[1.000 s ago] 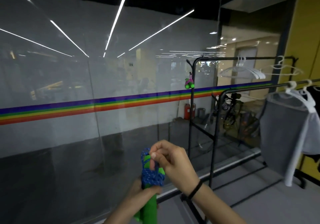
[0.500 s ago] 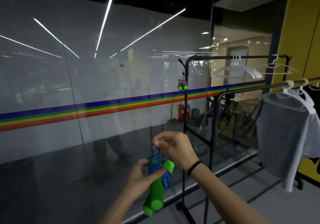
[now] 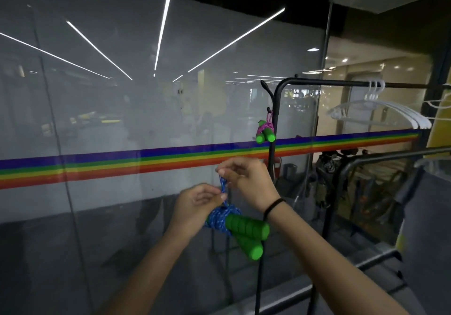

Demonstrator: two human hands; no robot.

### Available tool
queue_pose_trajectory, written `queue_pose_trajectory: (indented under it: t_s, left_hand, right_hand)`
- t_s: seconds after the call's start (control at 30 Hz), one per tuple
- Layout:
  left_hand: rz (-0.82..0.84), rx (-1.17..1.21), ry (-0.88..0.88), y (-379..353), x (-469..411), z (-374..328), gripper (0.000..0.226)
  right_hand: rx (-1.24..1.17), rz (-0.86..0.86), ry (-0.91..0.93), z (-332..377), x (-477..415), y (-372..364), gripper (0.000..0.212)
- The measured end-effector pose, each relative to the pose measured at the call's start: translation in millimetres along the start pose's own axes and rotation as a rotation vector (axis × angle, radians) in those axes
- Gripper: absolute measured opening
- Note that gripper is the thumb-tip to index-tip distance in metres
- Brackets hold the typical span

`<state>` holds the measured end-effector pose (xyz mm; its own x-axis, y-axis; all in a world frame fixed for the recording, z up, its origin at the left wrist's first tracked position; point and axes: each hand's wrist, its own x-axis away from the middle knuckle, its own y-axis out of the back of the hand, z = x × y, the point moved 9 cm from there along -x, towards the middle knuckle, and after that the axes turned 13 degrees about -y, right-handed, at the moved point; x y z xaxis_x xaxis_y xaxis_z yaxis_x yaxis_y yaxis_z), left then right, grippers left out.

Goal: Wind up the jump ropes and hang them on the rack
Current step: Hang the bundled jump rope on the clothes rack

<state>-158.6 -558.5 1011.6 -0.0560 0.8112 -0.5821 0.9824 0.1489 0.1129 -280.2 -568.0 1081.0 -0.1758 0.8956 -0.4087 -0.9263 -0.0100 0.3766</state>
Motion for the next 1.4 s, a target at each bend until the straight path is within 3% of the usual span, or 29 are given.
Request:
queue_pose_trajectory:
  t_s: [0.1, 0.23, 0.4, 0.63, 0.8, 0.87, 1.03, 1.1, 1.23, 1.3, 1.4]
  left_hand:
    - [-0.012, -0.007, -0.073, -16, -53, 3, 0.011]
    - [0.016, -0.018, -0.124, -38, -114, 16, 0.019]
    - [0.047, 0.004, -0.155, -50, -190, 30, 0.014]
    - [0.129, 0.050, -0.275, -69, -316, 14, 0.018]
    - [0.161, 0.057, -0.425, -83, -394, -13, 0.024]
    - [0.168, 0.058, -0.443, -94, -417, -18, 0.029]
    - [0.240, 0.039, -0.427, -134, -445, -10, 0.027]
    - [0.288, 0.011, -0.408, -148, -447, 3, 0.009]
    - [0.394, 0.014, -0.354, -167, -440, 35, 0.003]
    - [0.433, 0.033, -0.319, -170, -436, 46, 0.013]
    - [0.437, 0.065, -0.276, -164, -431, 52, 0.006]
  right_hand:
    - [-0.019, -0.059, -0.015, -11, -44, 19, 0.004]
    - [-0.003, -0.205, -0.107, -39, -94, 38, 0.028]
    - [-0.066, -0.258, -0.193, -58, -164, 62, 0.027]
    - [-0.129, -0.346, -0.122, -31, -241, 111, 0.017]
    - [-0.041, -0.528, -0.017, -2, -282, 150, 0.008]
    - [0.003, -0.645, 0.002, 0, -293, 165, 0.017]
    - [0.104, -0.882, -0.048, -26, -307, 196, 0.012]
    - [0.139, -0.905, -0.108, -42, -306, 198, 0.008]
    - [0.236, -0.954, -0.174, -66, -292, 194, 0.011]
    - [0.211, -0.969, -0.184, -73, -287, 193, 0.009]
    - [0.155, -0.938, -0.244, -81, -285, 190, 0.009]
